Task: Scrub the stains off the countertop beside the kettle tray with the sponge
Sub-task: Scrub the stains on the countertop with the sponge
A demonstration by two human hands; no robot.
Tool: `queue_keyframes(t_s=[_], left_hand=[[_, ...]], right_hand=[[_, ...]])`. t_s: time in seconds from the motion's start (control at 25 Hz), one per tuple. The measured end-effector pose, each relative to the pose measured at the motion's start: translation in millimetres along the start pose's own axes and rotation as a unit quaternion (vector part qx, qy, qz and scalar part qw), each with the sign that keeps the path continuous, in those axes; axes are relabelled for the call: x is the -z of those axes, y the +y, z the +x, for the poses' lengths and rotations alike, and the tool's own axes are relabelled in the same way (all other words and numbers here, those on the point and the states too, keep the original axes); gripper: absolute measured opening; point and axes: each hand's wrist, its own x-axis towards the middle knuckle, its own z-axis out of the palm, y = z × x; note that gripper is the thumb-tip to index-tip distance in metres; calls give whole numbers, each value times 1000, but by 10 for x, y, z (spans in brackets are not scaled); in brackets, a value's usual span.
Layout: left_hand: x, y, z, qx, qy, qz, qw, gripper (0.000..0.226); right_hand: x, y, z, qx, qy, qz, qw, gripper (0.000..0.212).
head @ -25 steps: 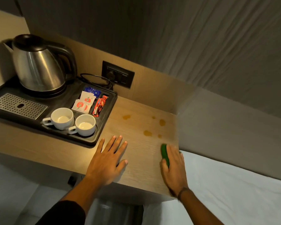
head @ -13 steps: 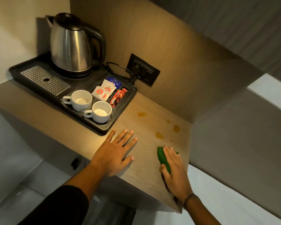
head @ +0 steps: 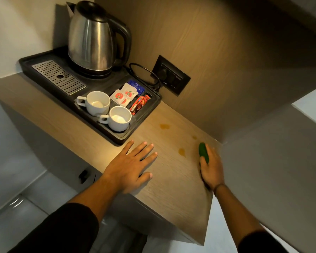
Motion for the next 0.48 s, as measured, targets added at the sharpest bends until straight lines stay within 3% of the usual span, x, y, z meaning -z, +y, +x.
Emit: queue_keyframes(t_s=[0.08, 0.24, 0.4, 0.48], left_hand=[[-9, -14, 0, -1, 5, 3, 1000, 73], [-10, 4, -9, 1, 5, -3, 1000, 73], [4, 4, -2, -1, 1, 3, 1000, 74], [-4, 0, -1, 3, 1, 3, 1000, 74]], right_hand=[[-48, -206, 311, -25, -1, 1, 1000, 55], [-79, 83, -21, 98, -34, -13, 994, 59], [19, -44, 427, -9, -4, 22, 1000, 51], [-129, -366, 571, 30, -24, 16, 999, 54]])
